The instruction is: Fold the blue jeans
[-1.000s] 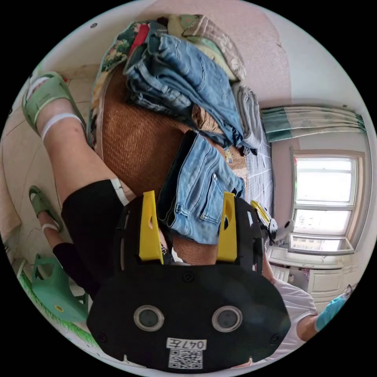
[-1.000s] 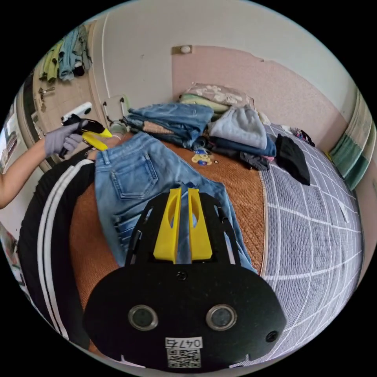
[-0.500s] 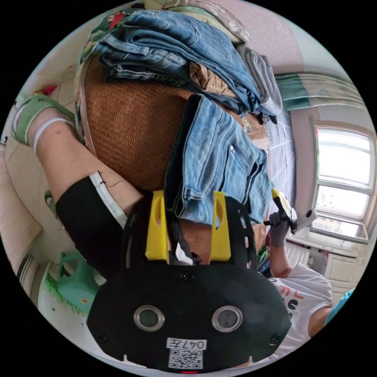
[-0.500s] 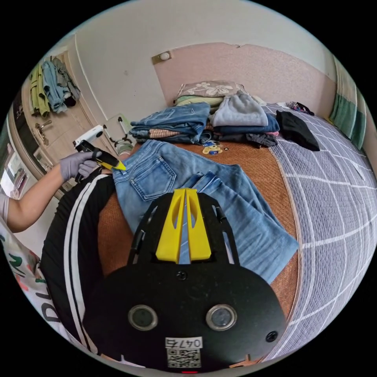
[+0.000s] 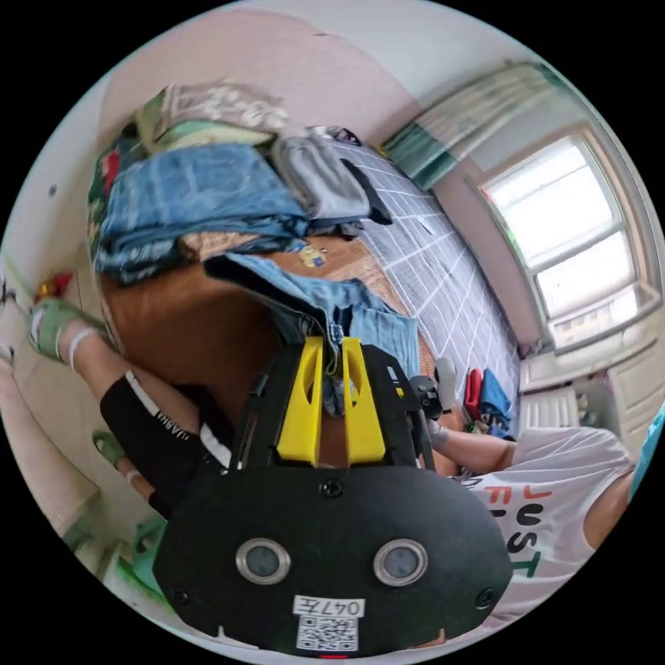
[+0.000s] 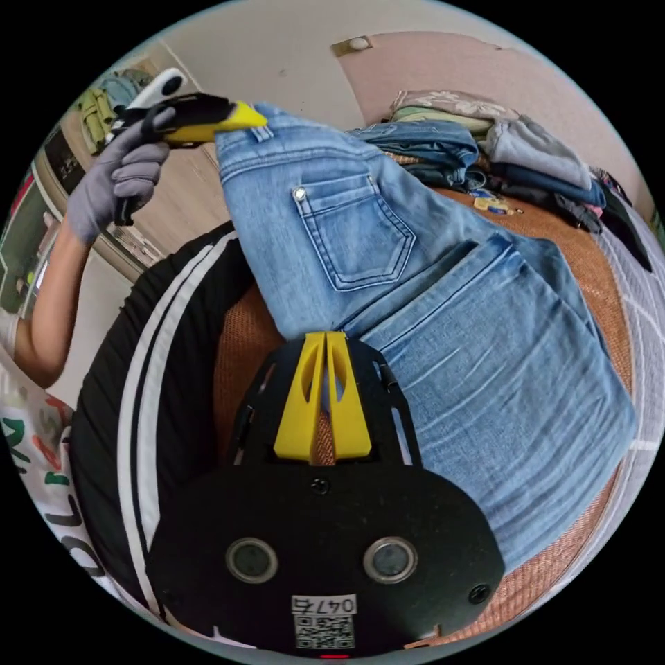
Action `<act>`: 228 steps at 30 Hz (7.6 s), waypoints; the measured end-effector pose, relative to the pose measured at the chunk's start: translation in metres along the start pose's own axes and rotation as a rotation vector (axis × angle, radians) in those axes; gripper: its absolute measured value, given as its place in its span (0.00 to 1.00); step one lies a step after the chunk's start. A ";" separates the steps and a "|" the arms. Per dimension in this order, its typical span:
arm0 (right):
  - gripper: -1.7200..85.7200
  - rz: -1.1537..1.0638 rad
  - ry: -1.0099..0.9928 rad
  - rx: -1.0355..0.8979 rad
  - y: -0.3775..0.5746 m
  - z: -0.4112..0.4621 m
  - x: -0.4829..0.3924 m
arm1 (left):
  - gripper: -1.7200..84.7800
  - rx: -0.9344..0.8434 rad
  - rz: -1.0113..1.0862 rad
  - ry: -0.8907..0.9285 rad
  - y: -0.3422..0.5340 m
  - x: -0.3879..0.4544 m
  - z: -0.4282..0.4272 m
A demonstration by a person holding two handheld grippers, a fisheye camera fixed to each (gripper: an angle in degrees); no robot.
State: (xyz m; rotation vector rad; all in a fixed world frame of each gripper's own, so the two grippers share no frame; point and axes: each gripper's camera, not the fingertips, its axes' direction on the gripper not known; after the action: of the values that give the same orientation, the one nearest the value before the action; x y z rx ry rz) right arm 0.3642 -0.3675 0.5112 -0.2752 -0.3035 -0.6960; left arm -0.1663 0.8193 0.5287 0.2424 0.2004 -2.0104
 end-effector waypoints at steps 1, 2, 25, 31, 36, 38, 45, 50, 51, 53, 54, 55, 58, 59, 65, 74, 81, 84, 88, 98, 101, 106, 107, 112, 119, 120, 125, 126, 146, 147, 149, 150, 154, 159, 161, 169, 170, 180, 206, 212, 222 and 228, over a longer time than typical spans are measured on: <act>0.01 0.020 -0.044 0.000 0.006 0.001 0.008 | 0.07 -0.010 0.093 -0.045 -0.017 0.055 0.005; 0.01 0.046 -0.090 0.014 0.014 -0.003 0.016 | 0.07 -0.024 0.187 -0.089 -0.031 0.111 0.014; 0.11 0.504 0.208 0.234 0.224 -0.044 0.154 | 0.21 0.023 0.000 0.080 -0.020 0.188 0.154; 0.08 0.554 0.249 0.156 0.258 -0.015 0.156 | 0.21 0.008 -0.228 0.249 0.010 0.121 0.176; 0.02 0.577 0.106 0.111 0.293 0.001 0.171 | 0.22 -0.088 -0.184 0.171 0.008 0.145 0.203; 0.02 0.571 0.089 0.164 0.310 -0.009 0.170 | 0.22 -0.112 -0.156 0.128 0.010 0.158 0.211; 0.04 0.624 0.017 0.060 0.367 0.021 0.197 | 0.21 -0.114 -0.172 0.124 0.024 0.168 0.222; 0.14 0.643 0.093 0.235 0.411 0.014 0.219 | 0.20 -0.124 -0.174 0.133 0.032 0.174 0.233; 0.14 0.653 0.110 0.232 0.416 0.016 0.222 | 0.20 -0.123 -0.174 0.133 0.033 0.174 0.234; 0.15 0.679 0.116 0.233 0.435 0.030 0.233 | 0.20 -0.122 -0.174 0.133 0.037 0.177 0.238; 0.15 0.692 0.112 0.241 0.439 0.033 0.234 | 0.20 -0.121 -0.174 0.132 0.038 0.177 0.239; 0.14 0.689 0.110 0.290 0.446 0.036 0.232 | 0.20 -0.121 -0.175 0.131 0.039 0.178 0.242; 0.13 0.702 0.001 0.313 0.452 0.049 0.229 | 0.20 -0.124 -0.174 0.125 0.043 0.180 0.248; 0.12 0.697 0.048 0.282 0.452 0.051 0.224 | 0.20 -0.125 -0.172 0.120 0.044 0.181 0.250; 0.02 0.690 0.033 0.209 0.467 0.028 0.211 | 0.18 -0.146 -0.156 0.152 0.053 0.180 0.262; 0.02 0.540 0.317 0.208 0.511 -0.140 0.108 | 0.12 -0.142 -0.246 0.321 0.076 0.150 0.279; 0.02 0.625 0.655 0.154 0.569 -0.268 0.040 | 0.12 -0.173 -0.291 0.383 0.092 0.134 0.286; 0.02 0.732 0.710 0.251 0.615 -0.329 0.023 | 0.12 -0.165 -0.326 0.405 0.104 0.123 0.280; 0.02 1.013 0.655 0.429 0.725 -0.389 0.024 | 0.11 -0.141 -0.334 0.420 0.115 0.116 0.265; 0.05 1.637 0.745 0.329 0.918 -0.334 0.033 | 0.01 -0.099 -0.232 0.289 0.118 0.137 0.215; 0.04 1.489 1.066 0.451 0.870 -0.365 -0.003 | 0.01 -0.106 -0.192 0.193 0.115 0.149 0.202; 0.01 0.896 1.262 0.538 0.730 -0.390 -0.009 | 0.01 -0.075 -0.090 -0.008 0.120 0.178 0.169; 0.01 0.805 1.144 0.537 0.699 -0.385 0.010 | 0.01 -0.066 -0.054 -0.035 0.123 0.187 0.160; 0.01 0.517 0.680 0.539 0.567 -0.308 0.080 | 0.01 0.000 0.006 -0.116 0.140 0.200 0.120; 0.01 0.236 0.167 0.328 0.361 -0.111 0.068 | 0.01 0.021 -0.083 -0.149 0.149 0.173 0.087; 0.01 0.224 0.146 0.324 0.347 -0.100 0.061 | 0.01 0.020 -0.098 -0.145 0.149 0.169 0.086; 0.01 0.118 0.077 0.245 0.225 -0.045 0.021 | 0.01 0.037 -0.208 -0.138 0.160 0.129 0.053; 0.01 0.106 0.081 0.242 0.212 -0.045 0.020 | 0.01 0.040 -0.217 -0.127 0.161 0.124 0.049; 0.02 0.331 0.332 0.138 -0.143 -0.104 0.092 | 0.01 0.262 -0.312 -0.180 0.231 0.084 -0.104; 0.02 0.305 0.326 0.151 -0.149 -0.111 0.084 | 0.01 0.273 -0.312 -0.188 0.233 0.086 -0.109; 0.01 0.141 0.309 0.182 -0.169 -0.144 0.043 | 0.01 0.305 -0.325 -0.212 0.241 0.090 -0.128; 0.01 0.106 0.294 0.184 -0.173 -0.153 0.032 | 0.01 0.317 -0.330 -0.221 0.243 0.091 -0.133; 0.01 -0.191 0.333 0.232 -0.162 -0.224 -0.056 | 0.01 0.499 -0.318 -0.376 0.266 0.118 -0.193; 0.02 -0.143 0.548 0.103 -0.088 -0.274 -0.062 | 0.01 0.692 -0.240 -0.486 0.298 0.162 -0.256; 0.04 0.007 0.446 -0.205 -0.044 -0.262 -0.025 | 0.01 0.740 -0.189 -0.507 0.303 0.179 -0.275; 0.10 0.393 0.406 0.010 0.040 -0.321 -0.001 | 0.01 0.439 -0.198 -0.377 0.230 0.160 -0.260; 0.09 0.373 0.432 0.036 0.034 -0.321 -0.003 | 0.01 0.396 -0.199 -0.350 0.218 0.156 -0.258; 0.05 0.350 0.291 0.110 -0.019 -0.283 -0.026 | 0.01 0.329 -0.260 -0.329 0.160 0.156 -0.289; 0.01 0.073 0.448 0.057 -0.052 -0.183 -0.144 | 0.01 -0.026 0.166 -0.794 -0.081 0.396 -0.261; 0.01 0.028 0.553 0.072 -0.049 -0.172 -0.176 | 0.01 -0.052 0.198 -0.858 -0.118 0.440 -0.267; 0.01 0.051 0.497 0.082 -0.048 -0.170 -0.191 | 0.01 -0.007 0.097 -0.738 -0.160 0.457 -0.302; 0.01 0.017 0.581 0.076 -0.047 -0.160 -0.215 | 0.01 -0.013 0.112 -0.755 -0.178 0.473 -0.307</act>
State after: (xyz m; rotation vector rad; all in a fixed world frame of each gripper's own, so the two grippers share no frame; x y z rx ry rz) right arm 0.2055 -0.3321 0.2934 0.0037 0.2260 -0.7150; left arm -0.5034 0.5625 0.1166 -0.5040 -0.2725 -1.8539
